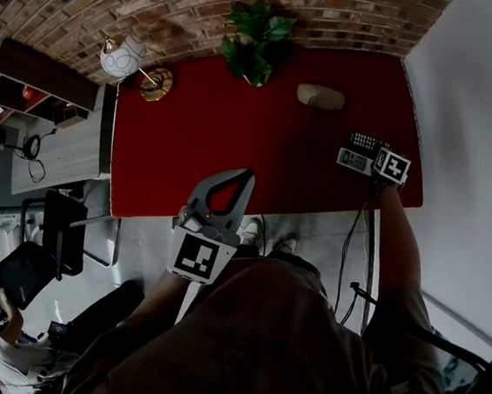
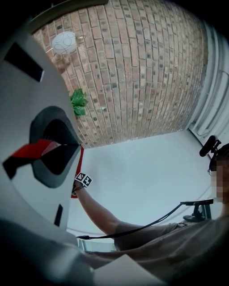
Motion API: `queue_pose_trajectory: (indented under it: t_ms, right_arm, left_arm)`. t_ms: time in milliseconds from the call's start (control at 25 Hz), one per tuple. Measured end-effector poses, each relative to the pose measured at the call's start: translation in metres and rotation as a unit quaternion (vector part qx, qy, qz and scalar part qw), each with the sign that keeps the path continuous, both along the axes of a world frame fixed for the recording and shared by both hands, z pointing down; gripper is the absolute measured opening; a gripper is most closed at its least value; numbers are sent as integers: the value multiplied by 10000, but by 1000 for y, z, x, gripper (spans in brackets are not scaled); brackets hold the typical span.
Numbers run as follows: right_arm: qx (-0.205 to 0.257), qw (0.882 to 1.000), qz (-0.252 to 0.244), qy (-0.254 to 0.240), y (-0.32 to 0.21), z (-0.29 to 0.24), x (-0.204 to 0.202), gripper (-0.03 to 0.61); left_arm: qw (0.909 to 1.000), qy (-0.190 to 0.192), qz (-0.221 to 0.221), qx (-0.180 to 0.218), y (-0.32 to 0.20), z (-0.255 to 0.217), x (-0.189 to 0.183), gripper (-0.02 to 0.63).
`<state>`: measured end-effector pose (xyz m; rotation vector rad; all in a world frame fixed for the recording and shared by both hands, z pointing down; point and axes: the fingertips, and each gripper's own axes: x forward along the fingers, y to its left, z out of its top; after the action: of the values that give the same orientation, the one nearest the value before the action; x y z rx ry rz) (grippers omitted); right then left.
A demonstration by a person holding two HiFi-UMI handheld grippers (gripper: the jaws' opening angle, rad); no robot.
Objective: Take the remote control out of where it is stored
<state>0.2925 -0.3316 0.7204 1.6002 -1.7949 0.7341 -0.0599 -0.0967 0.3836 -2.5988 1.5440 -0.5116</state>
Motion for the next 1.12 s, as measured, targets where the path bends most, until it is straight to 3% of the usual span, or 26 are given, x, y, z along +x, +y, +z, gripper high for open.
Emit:
queue_pose_trajectory:
  t_ms: [680, 1000, 1120]
  right_arm:
    - [168, 9997, -37, -179, -3, -18, -10, 279]
    - [658, 9964, -195, -493, -7, -67, -25, 279]
    - [978, 9925, -314, -658, -7, -99, -35, 279]
  left_arm:
    - [10000, 26, 66, 32, 9, -2, -2, 11]
    - [9999, 91, 98, 72, 11, -2, 0, 11]
    - [9997, 206, -22, -116, 11, 5, -6, 9]
